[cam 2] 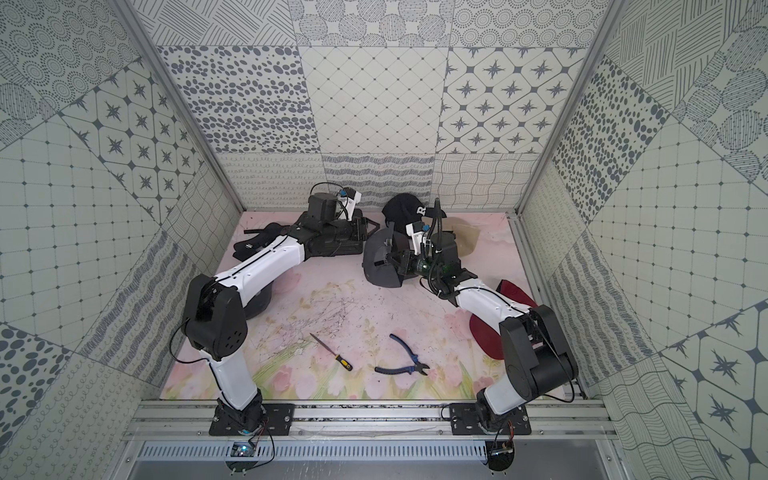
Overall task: Open the adjustable buckle of the baseball cap
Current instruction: Pull the adjustable strap on the baseball cap.
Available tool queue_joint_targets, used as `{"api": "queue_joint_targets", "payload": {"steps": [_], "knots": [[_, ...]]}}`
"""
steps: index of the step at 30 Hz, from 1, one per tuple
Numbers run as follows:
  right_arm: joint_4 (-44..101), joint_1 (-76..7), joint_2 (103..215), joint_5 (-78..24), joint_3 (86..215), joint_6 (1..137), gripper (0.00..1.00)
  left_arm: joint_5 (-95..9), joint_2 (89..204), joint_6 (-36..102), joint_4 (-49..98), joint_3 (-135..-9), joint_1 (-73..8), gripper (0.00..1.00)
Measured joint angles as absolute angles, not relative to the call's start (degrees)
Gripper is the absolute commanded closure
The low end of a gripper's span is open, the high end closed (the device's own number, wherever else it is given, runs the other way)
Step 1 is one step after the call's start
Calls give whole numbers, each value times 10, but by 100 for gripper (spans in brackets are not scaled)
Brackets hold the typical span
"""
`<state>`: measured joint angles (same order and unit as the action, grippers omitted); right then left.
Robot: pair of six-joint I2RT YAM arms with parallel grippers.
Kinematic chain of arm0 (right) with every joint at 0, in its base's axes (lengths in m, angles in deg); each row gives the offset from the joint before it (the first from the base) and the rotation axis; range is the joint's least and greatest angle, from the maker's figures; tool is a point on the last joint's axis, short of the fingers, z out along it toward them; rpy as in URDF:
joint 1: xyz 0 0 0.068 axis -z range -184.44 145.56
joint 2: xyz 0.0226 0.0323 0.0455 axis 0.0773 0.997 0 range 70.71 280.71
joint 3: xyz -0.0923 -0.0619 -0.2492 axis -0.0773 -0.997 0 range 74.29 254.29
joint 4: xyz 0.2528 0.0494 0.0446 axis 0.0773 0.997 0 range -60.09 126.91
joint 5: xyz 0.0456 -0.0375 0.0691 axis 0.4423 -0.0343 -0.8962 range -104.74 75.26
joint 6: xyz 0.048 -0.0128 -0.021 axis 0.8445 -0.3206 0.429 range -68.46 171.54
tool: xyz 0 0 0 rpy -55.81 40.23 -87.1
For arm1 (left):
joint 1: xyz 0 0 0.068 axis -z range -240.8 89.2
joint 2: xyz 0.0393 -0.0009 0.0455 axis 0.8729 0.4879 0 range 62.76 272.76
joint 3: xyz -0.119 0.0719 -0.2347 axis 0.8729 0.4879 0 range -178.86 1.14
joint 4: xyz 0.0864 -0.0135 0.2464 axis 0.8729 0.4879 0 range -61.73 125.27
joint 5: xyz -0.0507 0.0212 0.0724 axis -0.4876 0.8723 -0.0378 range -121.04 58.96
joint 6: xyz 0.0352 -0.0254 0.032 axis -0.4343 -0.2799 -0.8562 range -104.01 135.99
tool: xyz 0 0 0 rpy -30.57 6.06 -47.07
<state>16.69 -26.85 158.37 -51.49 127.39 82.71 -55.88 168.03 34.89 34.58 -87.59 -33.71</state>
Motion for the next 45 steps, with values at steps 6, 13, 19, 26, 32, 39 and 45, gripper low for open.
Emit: {"api": "queue_joint_targets", "payload": {"steps": [6,13,19,26,32,39,45], "knots": [[259,-268,1565,-522,1308,740,100,-617,1638,266,349,-836,-343,42],[318,-268,1561,-522,1337,688,100,-675,1605,183,364,-792,-343,40],[338,-268,1561,-524,1337,677,100,-717,1597,153,358,-760,-343,38],[340,-268,1543,-533,1337,676,100,-737,1599,125,348,-757,-332,44],[339,-268,1536,-545,1337,679,100,-735,1611,113,338,-757,-321,50],[322,-268,1536,-561,1335,694,100,-714,1617,111,309,-757,-313,60],[307,-268,1537,-573,1334,707,100,-695,1624,111,284,-756,-308,84]]}}
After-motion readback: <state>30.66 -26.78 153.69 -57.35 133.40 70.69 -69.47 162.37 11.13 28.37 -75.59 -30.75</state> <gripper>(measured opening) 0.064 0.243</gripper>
